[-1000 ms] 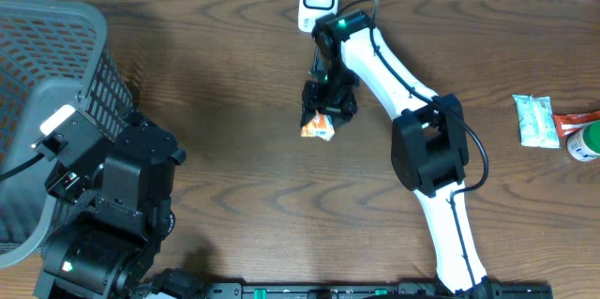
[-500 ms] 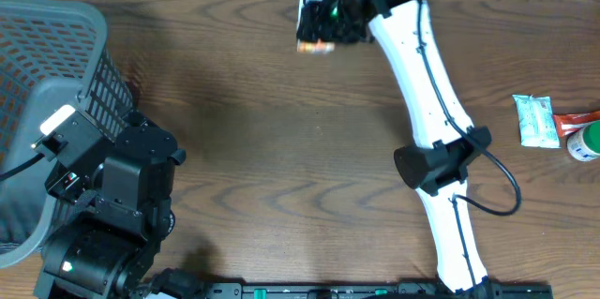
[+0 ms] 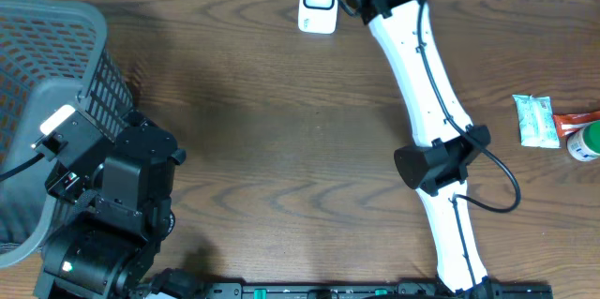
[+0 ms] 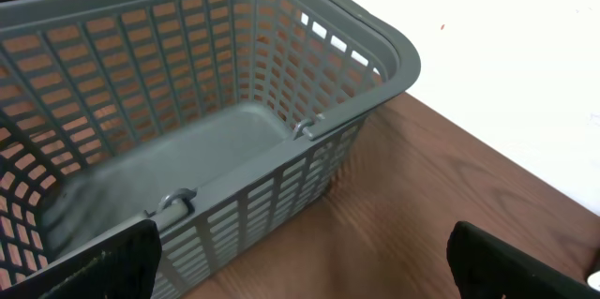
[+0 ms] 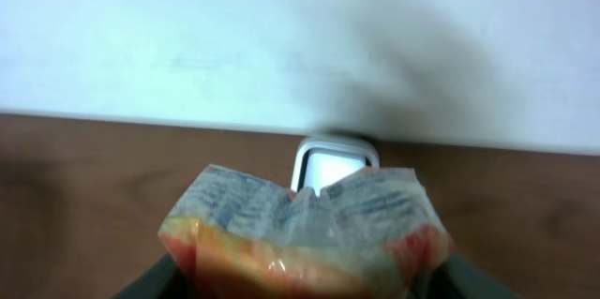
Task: Scan the item barcode
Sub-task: 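Raise the orange box to the scanner face and hold it, then carry the orange box right and release it beside the tissue pack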
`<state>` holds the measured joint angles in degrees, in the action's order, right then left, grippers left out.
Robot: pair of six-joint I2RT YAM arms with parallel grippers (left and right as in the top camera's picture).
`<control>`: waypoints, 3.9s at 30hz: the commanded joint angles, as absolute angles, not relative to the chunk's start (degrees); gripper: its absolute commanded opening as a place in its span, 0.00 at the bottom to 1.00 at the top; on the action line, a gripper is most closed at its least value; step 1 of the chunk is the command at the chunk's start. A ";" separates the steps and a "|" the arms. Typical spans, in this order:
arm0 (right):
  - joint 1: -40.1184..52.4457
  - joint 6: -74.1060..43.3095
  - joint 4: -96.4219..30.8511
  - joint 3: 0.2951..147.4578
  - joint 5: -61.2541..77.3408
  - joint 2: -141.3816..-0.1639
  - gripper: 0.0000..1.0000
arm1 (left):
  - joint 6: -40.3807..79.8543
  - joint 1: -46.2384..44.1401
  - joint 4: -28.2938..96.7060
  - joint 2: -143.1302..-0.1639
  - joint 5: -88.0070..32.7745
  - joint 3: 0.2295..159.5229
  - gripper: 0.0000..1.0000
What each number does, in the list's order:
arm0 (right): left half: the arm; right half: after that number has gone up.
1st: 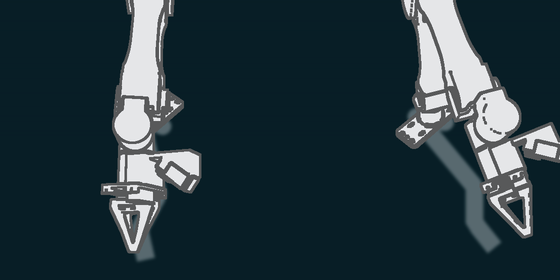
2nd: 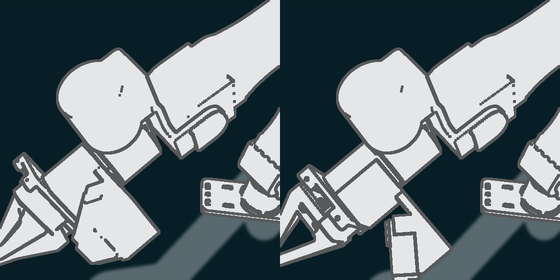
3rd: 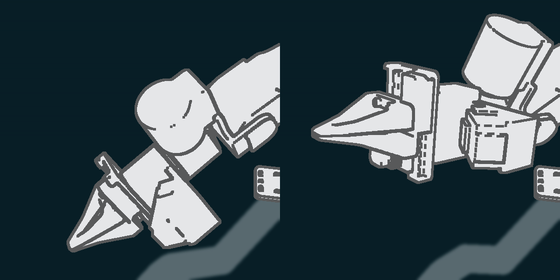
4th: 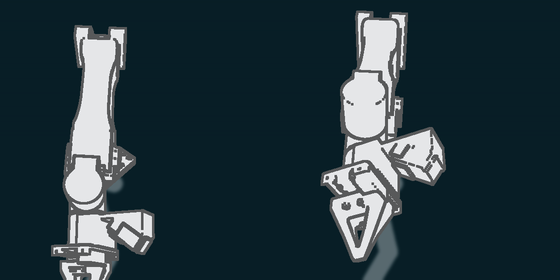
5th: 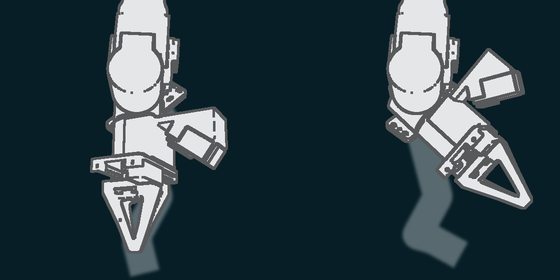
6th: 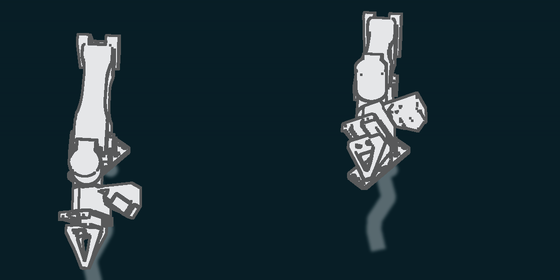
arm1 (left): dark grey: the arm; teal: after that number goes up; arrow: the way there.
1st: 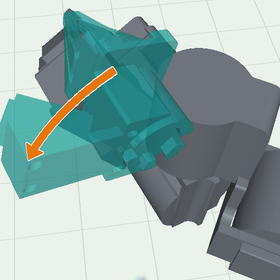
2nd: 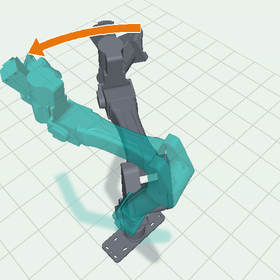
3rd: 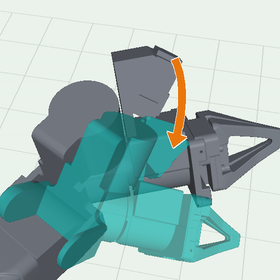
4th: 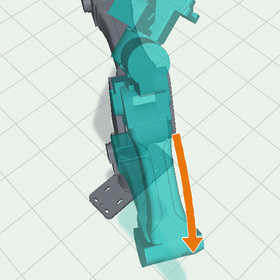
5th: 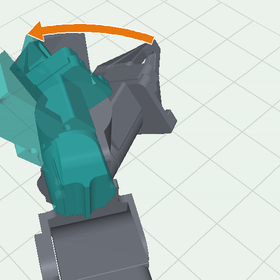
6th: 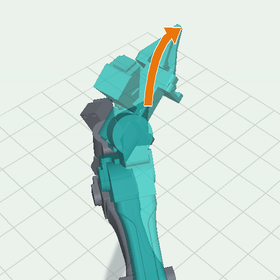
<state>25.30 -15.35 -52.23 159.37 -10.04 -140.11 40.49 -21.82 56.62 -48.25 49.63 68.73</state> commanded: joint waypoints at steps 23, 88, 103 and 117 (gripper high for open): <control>24.73 -6.57 0.93 124.53 -14.98 -146.17 0.49 | 40.77 -21.54 56.77 -48.23 50.13 69.60 0.98; -21.21 -11.77 -56.58 123.20 -21.32 -138.43 0.47 | 40.77 -21.54 56.77 -48.23 50.13 69.60 0.98; -29.04 -11.79 -55.94 123.20 -20.82 -143.28 0.54 | 40.77 -21.54 56.77 -48.23 50.13 69.60 0.98; -25.43 -15.44 -55.92 134.19 -1.54 -126.89 0.99 | 40.77 -21.54 56.77 -48.23 50.13 69.60 0.98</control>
